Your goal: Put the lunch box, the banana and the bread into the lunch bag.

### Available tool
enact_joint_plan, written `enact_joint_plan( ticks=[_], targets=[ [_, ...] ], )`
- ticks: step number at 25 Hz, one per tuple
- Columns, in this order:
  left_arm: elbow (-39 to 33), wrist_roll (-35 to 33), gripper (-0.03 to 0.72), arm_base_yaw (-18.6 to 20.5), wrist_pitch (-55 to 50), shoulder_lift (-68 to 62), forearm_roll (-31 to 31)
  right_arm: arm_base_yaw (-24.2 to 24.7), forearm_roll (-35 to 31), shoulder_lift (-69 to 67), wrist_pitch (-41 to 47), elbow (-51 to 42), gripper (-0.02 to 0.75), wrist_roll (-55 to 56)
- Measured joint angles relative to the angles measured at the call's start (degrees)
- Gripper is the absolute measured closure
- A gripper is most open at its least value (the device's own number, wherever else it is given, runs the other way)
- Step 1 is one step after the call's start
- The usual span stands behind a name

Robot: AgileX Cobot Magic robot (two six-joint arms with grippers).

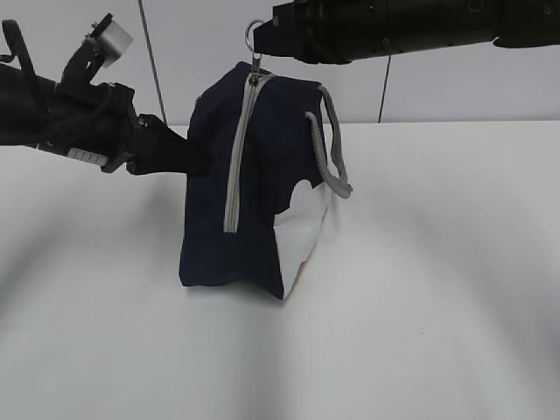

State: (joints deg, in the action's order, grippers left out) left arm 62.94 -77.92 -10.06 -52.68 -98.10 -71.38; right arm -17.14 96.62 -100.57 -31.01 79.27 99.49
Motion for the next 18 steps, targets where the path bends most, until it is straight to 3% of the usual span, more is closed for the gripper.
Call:
enact_joint_plan(
  ticks=[18],
  targets=[
    [0.0,0.4,0.685,-0.1,-0.8,0.0,3.0,1.4,-0.9,-5.3,2.4,5.8,0.754,2.4]
  ],
)
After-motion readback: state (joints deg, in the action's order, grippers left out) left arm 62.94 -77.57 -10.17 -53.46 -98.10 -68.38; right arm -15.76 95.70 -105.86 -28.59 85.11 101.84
